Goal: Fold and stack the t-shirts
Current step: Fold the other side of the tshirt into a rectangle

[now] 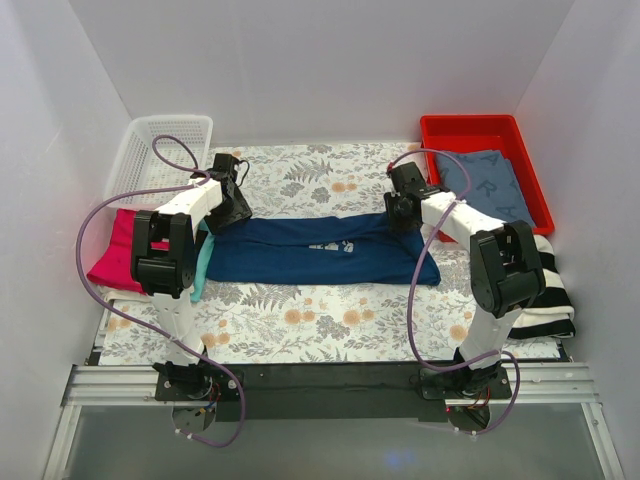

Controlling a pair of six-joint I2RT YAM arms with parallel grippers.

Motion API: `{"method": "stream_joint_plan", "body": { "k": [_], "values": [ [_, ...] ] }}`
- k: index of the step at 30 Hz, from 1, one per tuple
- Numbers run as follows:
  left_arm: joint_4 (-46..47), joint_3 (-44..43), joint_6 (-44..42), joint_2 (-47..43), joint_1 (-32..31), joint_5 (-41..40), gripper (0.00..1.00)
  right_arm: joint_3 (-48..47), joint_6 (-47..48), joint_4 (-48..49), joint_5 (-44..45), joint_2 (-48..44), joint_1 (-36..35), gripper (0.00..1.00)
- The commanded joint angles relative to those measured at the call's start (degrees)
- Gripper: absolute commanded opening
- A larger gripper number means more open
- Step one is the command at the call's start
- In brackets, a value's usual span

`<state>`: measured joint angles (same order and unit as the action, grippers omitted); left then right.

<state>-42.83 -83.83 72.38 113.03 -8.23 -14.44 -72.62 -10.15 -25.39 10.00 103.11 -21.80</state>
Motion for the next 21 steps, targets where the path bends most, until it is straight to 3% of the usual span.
{"method": "stream_joint_plan", "body": {
  "k": [1, 21],
  "values": [
    [0.0, -0.5, -0.7, -2.9, 0.0, -1.7, 0.66, 1.5, 1.1, 3.1, -1.0, 0.1, 0.4, 0.39],
    [-0.7, -1.9, -1.5, -1.8, 0.0, -2.4, 0.67, -0.3, 0.8, 5.8, -4.7, 4.4, 1.1, 0.33]
  ]
}}
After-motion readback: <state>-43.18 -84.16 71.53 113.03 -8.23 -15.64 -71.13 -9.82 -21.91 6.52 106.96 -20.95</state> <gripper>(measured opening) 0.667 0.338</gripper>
